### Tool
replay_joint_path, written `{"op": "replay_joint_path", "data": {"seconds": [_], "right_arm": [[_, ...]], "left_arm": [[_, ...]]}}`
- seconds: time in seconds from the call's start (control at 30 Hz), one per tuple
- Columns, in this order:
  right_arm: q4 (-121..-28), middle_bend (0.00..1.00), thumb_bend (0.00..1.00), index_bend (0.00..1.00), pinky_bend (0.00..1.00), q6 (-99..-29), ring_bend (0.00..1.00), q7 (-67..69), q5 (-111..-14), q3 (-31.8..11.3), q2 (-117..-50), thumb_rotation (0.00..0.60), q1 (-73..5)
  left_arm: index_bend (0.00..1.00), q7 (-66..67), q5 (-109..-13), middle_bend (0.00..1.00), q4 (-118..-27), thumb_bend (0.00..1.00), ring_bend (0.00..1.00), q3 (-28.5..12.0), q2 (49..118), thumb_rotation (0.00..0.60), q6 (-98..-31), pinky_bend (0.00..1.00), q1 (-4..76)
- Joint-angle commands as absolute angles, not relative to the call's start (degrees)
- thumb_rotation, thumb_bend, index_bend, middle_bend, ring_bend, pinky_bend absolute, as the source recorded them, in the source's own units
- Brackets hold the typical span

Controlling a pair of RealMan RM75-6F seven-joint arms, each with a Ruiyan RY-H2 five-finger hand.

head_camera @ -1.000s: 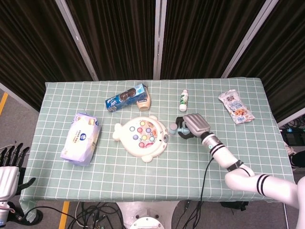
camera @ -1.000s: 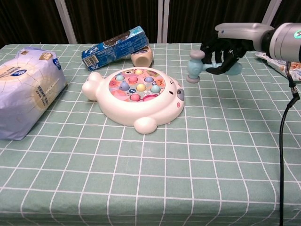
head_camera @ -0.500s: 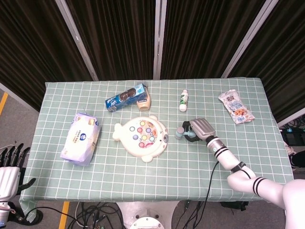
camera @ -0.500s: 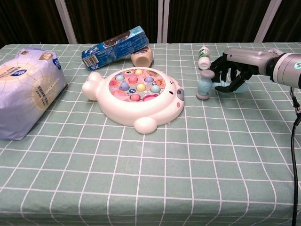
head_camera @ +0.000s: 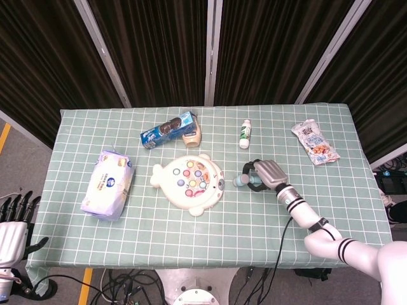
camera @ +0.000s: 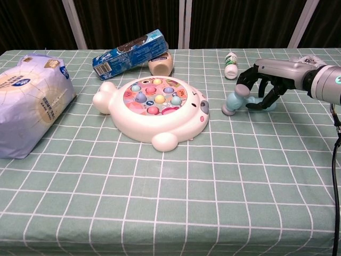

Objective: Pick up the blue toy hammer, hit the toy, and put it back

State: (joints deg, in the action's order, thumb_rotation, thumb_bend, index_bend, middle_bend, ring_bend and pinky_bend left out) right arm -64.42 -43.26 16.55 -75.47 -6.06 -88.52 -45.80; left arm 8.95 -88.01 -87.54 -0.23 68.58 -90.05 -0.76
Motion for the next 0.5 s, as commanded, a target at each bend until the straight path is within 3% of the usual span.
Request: {"op": "replay_joint_path", "data": {"seconds": [0.03,0.5], "right_arm": [[-64.4,0.36,0.24,0.39,0.38,-42.9,0.24,16.2,-75.2,-6.2,-88.6,0.600,-45.7],[-66.2,0.31,0.24,0.34,0.32,-43.2,0.19,15.6,-75.5,-6.6,-87.2,0.600,-44.7]], "left_arm": [[0.11,8.9,-87.9,0.02,-87.5,0.05,0.00,-0.3,68.6,0.600,-90.0,0.00,-0.7],[0.11,9.4,-88.1,0.02,-87.8,0.06,0.00,-0.4,68.4,0.600,-89.8,0.00,-0.4]]}}
